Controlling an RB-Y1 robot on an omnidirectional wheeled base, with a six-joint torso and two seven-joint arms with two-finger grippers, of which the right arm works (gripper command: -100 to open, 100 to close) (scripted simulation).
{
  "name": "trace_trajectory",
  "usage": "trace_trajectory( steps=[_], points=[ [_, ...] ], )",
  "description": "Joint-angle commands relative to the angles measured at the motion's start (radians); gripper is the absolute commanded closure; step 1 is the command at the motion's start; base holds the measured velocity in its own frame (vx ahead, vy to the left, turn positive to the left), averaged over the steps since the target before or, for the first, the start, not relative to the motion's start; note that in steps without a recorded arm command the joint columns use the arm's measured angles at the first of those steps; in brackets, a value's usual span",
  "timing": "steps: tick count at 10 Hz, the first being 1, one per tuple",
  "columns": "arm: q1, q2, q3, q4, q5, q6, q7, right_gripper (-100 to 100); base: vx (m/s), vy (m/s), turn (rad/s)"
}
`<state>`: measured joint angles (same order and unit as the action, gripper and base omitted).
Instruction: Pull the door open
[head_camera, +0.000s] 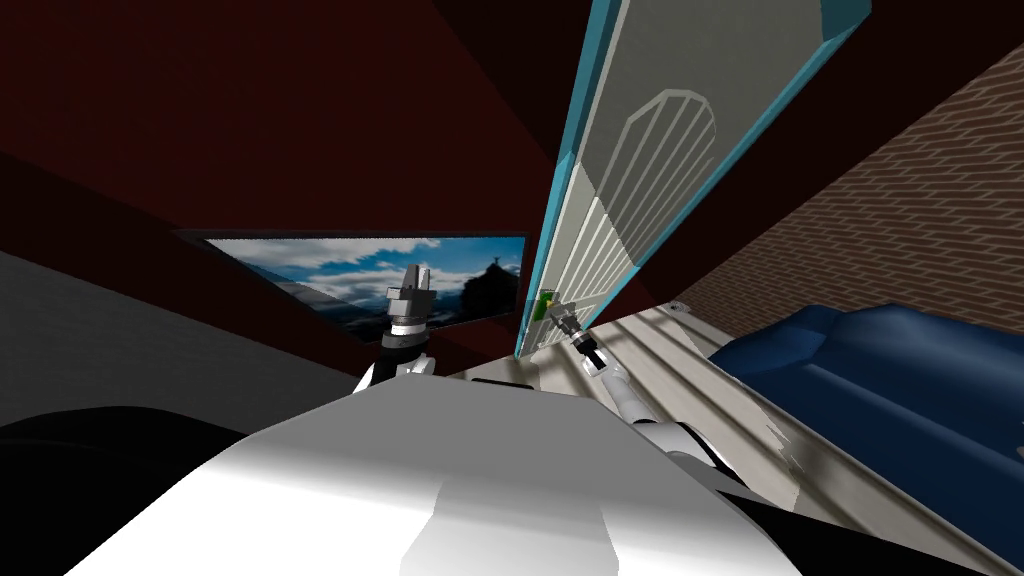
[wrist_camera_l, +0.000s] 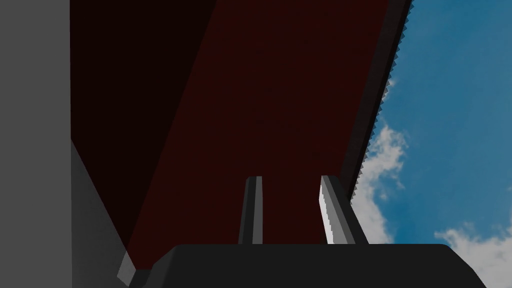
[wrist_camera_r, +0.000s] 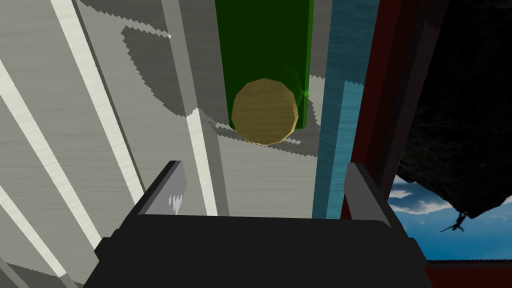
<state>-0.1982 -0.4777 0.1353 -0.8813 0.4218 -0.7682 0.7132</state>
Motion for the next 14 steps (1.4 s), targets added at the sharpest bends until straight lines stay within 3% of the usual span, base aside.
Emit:
trace_trajectory(
  steps=[1, 4, 5, 10, 14],
  points=[
    [-0.004, 0.007, -0.003, 0.003, 0.0, 0.007, 0.007, -100, 0.163, 0.084, 0.049],
    [-0.006, 0.013, -0.006, 0.005, -0.001, 0.012, 0.012, -100, 0.143, 0.063, 0.027],
    [-0.006, 0.013, -0.006, 0.005, -0.001, 0.012, 0.012, 100, -0.009, -0.003, -0.004],
    [-0.006, 0.013, -0.006, 0.005, -0.001, 0.012, 0.012, 100, -0.013, -0.008, 0.001],
    [-0.01, 0.02, -0.008, 0.008, -0.049, 0.024, -0.071, 100, -0.052, -0.099, 0.144]
  ],
)
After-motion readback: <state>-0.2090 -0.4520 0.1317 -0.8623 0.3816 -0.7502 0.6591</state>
